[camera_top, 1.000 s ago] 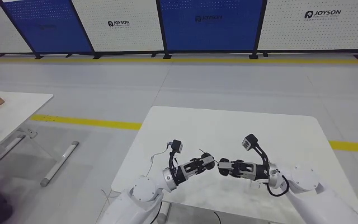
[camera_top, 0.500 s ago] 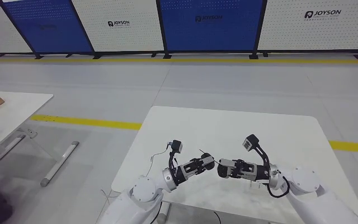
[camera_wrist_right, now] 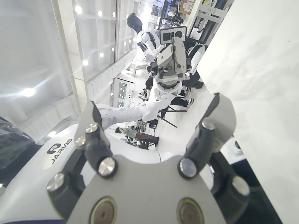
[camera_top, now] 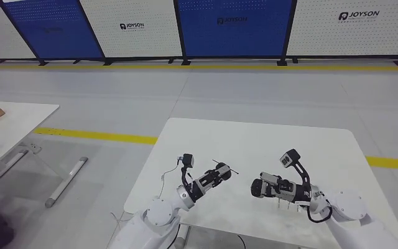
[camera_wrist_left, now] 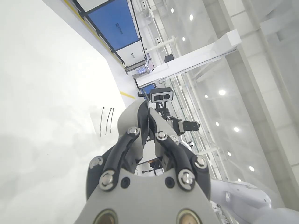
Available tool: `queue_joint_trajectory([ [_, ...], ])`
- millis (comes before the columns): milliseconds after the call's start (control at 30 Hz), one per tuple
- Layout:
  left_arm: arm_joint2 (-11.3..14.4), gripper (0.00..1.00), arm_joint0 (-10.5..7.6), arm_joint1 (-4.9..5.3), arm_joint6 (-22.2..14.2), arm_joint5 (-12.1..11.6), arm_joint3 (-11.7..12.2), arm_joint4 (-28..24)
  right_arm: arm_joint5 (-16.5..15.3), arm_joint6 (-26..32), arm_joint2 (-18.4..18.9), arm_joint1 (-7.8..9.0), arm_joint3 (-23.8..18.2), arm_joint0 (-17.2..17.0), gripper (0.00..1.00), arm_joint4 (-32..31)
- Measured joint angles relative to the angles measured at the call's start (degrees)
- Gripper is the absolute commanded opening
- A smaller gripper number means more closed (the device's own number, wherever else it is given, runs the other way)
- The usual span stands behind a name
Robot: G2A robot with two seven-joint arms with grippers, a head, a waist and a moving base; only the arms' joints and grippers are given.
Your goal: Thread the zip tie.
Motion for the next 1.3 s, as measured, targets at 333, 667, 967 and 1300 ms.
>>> queue_joint_trajectory([
  [333,0.3,0.0,-0.48,-0.17,0.4,-0.2,0.4,-1.9,0.6,-0.7,1.2,0.15,-0.6,-1.1,1.0,-0.6],
  [667,-7.8,0.0,3.66,0.97,-2.1,-0.5,-1.0,-4.8,-2.5,2.6,12.0,2.18,0.5,-8.7,1.0,5.4],
  [967,-7.9,0.0,3.73,1.01,-2.1,-0.5,-1.0,-4.2,-2.4,2.5,12.0,2.16,0.5,-8.7,1.0,5.3],
  [1300,-12.8,0.0,6.81,1.03,-2.1,-0.6,-14.4,-10.5,-2.4,2.5,12.0,2.16,0.5,-8.7,1.0,5.3],
])
